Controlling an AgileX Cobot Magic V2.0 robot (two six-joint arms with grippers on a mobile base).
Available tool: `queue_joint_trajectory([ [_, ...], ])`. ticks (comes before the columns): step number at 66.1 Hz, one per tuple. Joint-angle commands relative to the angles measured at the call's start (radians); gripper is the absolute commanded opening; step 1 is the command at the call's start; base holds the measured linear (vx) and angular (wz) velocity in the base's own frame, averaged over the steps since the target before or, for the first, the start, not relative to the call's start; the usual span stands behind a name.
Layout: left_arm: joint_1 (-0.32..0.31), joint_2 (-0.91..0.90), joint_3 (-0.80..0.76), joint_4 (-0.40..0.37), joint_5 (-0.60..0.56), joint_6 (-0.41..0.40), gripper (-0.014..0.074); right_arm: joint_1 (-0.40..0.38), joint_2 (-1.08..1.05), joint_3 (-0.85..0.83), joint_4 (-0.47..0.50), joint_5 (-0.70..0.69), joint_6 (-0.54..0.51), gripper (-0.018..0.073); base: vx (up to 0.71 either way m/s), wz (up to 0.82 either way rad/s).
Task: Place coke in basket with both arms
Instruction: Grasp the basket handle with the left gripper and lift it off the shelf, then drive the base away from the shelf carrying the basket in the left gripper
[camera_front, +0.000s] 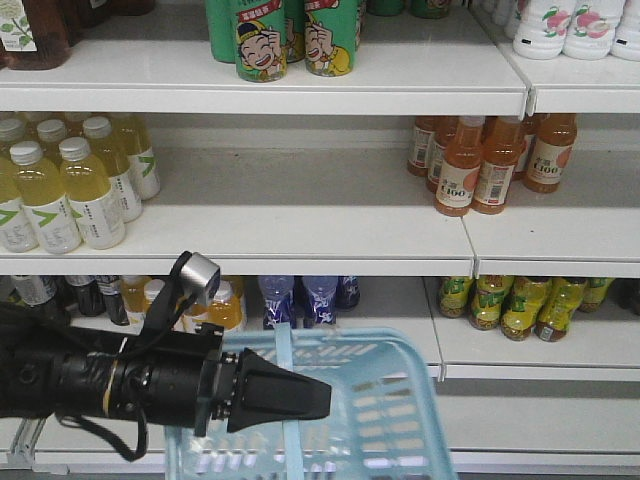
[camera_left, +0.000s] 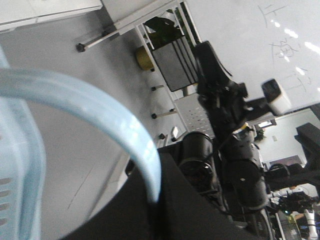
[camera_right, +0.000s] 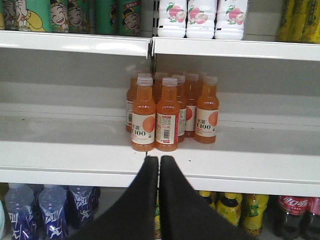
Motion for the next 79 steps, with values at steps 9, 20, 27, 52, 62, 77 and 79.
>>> queue_joint_trajectory([
  [9, -0.064, -0.197, 0.017, -0.253, -0.227, 0.047, -0.0008, -0.006, -0.019, 0.010, -0.008, -0.070, -0.003, -0.0005, 0.00, 0.00],
  [20, -0.070, -0.278, 0.017, -0.344, -0.227, 0.047, -0.0008, -0.006, -0.019, 0.010, -0.008, -0.070, -0.003, -0.0005, 0.00, 0.00],
  [27, -0.070, -0.312, 0.017, -0.360, -0.226, 0.047, -0.0008, -0.006, -0.019, 0.010, -0.008, -0.070, -0.003, -0.0005, 0.00, 0.00],
  [52, -0.069, -0.320, 0.017, -0.292, -0.226, 0.047, -0.0008, -0.006, -0.019, 0.010, -0.008, -0.070, -0.003, -0.0005, 0.00, 0.00],
  [62, -0.069, -0.320, 0.017, -0.278, -0.226, 0.047, -0.0008, -0.006, -0.019, 0.010, -0.008, -0.070, -0.003, -0.0005, 0.00, 0.00],
  [77, -0.069, -0.320, 0.017, -0.278, -0.226, 0.047, -0.0007, -0.006, -0.019, 0.010, -0.008, -0.070, -0.003, -0.0005, 0.00, 0.00],
  [79, -0.069, -0.320, 0.017, -0.278, -0.226, 0.047, -0.0007, -0.006, -0.019, 0.010, -0.008, -0.070, -0.003, -0.0005, 0.00, 0.00],
])
